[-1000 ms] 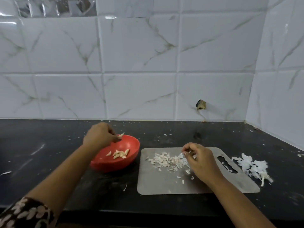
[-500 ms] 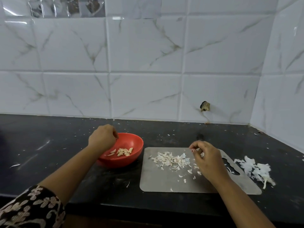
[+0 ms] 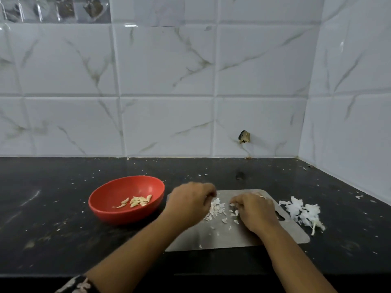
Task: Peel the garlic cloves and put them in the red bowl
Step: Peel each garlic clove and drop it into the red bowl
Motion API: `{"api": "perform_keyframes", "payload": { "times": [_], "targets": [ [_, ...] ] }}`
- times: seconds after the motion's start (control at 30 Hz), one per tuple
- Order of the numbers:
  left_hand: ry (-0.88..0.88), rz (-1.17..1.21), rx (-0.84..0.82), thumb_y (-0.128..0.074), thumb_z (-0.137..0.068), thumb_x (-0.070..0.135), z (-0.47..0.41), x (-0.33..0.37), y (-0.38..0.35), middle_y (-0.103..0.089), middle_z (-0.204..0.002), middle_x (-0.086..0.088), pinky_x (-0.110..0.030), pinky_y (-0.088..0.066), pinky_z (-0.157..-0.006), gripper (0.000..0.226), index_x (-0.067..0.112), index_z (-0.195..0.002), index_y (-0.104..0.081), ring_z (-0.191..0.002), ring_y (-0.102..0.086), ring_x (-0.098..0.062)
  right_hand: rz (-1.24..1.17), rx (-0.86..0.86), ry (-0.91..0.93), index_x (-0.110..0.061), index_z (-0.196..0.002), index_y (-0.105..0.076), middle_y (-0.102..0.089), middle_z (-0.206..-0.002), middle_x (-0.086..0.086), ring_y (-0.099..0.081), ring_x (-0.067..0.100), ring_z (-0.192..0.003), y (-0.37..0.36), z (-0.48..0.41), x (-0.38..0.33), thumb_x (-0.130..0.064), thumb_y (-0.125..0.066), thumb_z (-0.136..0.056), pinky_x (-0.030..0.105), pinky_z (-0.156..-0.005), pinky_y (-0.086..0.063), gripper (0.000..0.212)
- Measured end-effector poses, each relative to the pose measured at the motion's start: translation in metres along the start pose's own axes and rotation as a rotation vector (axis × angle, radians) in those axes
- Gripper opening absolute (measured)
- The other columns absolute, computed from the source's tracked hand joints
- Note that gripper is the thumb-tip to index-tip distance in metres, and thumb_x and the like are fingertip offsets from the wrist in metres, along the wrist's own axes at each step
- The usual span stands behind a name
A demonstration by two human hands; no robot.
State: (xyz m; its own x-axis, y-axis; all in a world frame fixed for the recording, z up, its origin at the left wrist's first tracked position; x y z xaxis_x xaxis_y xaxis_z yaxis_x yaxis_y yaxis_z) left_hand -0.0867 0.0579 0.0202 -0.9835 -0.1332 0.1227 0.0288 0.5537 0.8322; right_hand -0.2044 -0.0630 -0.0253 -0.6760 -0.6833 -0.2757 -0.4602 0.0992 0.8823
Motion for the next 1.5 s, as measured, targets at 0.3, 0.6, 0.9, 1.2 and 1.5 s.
{"api": "perform_keyframes", "payload": {
  "times": [0.3,0.6,0.9,1.2,1.5],
  "targets": [
    [0.004,0.102,0.005,-0.047,-0.097,0.03,-0.006,0.006,-0.041,-0.068,-0.108,0.01,-0.019,-0.041,-0.077,0.02,0.029,-0.111,-0.062,-0.094,-0.06,-0.009,0.033,0.086,0.033,-0.034,-0.101,-0.067,-0.067,-0.105,-0.012,-0.052,0.011,-0.11,0.006,-0.002,-0.004,-0.019,-0.048,-0.097,0.033,-0.092,-0.031,0.024],
    [0.008,0.195,0.057,-0.057,-0.093,0.039,-0.004,0.002,-0.038,-0.068,-0.106,0.016,-0.015,-0.04,-0.073,0.023,0.033,-0.115,-0.06,-0.087,-0.058,-0.002,-0.331,0.171,0.13,-0.027,-0.101,-0.069,-0.068,-0.089,-0.015,-0.062,0.002,-0.086,0.007,0.001,-0.021,-0.024,-0.06,-0.095,0.026,-0.082,-0.052,0.011],
    [0.025,0.23,0.084,-0.057,-0.094,0.034,0.002,0.0,-0.037,-0.069,-0.105,0.015,-0.001,-0.03,-0.064,0.017,0.03,-0.109,-0.065,-0.084,-0.059,-0.002,0.005,0.202,0.045,-0.031,-0.103,-0.07,-0.07,-0.099,-0.01,-0.058,0.009,-0.1,0.009,0.003,-0.016,-0.019,-0.055,-0.096,0.024,-0.088,-0.044,0.021],
    [0.029,0.347,0.133,-0.061,-0.089,0.044,0.003,0.0,-0.037,-0.071,-0.089,0.013,-0.008,-0.035,-0.061,0.021,0.031,-0.103,-0.069,-0.064,-0.051,0.004,-1.157,0.047,-0.016,-0.01,-0.089,-0.071,-0.075,-0.086,0.004,-0.072,0.014,-0.086,0.007,0.005,-0.024,-0.006,-0.066,-0.089,0.023,-0.074,-0.056,0.006],
    [0.167,0.505,0.315,-0.073,-0.083,0.027,0.006,-0.013,-0.026,-0.07,-0.076,0.015,-0.031,-0.052,-0.06,0.004,0.029,-0.085,-0.07,-0.064,-0.062,-0.001,-1.331,-0.019,-0.031,-0.001,-0.091,-0.07,-0.074,-0.085,0.014,-0.072,0.02,-0.081,0.003,0.005,-0.027,-0.003,-0.072,-0.082,0.022,-0.071,-0.056,0.009]
  ]
}}
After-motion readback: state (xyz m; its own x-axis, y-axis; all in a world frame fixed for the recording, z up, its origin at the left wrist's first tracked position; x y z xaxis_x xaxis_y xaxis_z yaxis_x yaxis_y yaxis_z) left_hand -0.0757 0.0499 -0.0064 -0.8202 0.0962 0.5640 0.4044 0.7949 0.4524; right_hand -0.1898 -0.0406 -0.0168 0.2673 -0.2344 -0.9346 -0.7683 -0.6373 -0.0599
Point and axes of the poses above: each hand's wrist, its own z-axis away from the middle knuckle, its own y-axis out of the back of the hand, x = y × z, the point moved 6 cm from there along -z, towards the middle knuckle
